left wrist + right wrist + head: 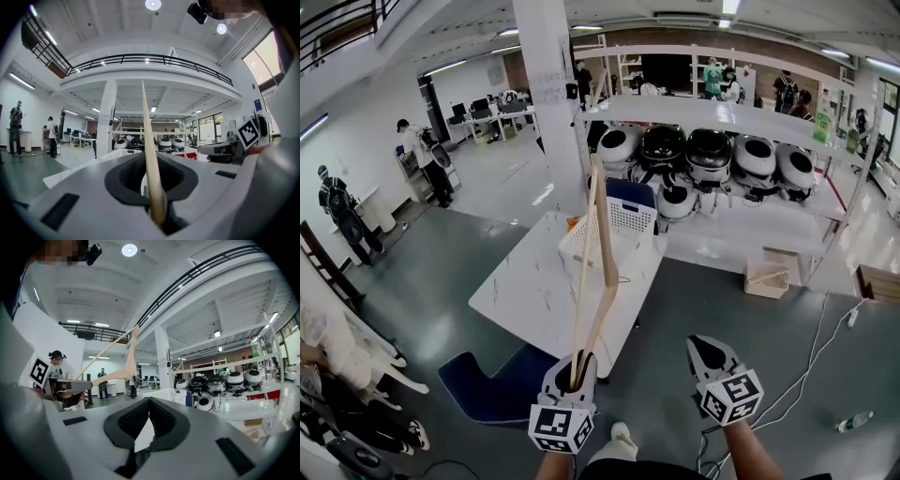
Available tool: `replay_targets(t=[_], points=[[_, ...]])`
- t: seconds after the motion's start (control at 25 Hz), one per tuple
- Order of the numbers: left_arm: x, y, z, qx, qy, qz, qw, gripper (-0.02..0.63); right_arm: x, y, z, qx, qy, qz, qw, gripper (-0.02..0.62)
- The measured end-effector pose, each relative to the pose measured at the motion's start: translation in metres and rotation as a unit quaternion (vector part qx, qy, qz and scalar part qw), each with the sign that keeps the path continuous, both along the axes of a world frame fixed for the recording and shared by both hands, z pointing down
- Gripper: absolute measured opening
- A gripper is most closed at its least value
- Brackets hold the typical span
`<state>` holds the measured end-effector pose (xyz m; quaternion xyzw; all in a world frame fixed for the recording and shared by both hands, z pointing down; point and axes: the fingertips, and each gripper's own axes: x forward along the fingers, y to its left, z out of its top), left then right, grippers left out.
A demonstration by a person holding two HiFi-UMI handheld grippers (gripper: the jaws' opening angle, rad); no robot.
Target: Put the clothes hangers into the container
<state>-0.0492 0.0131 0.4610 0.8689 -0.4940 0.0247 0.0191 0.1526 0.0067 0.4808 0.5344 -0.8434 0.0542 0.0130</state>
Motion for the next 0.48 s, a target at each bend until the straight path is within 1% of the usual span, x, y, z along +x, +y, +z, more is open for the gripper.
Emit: replay_targets(t=[0.2, 0.48], points=[[0.004, -0.028, -0.003, -0.002, 0.002, 0.003, 1.0, 0.055, 0.004, -0.025, -0.002, -0.005, 0.002, 0.003, 1.0, 0.018], [-0.005, -0.066, -0.012, -0.002, 0.004, 0.001, 1.0, 0.055, 0.0, -0.063, -0.001, -0.019, 0.0, 0.007, 1.0, 0.018]])
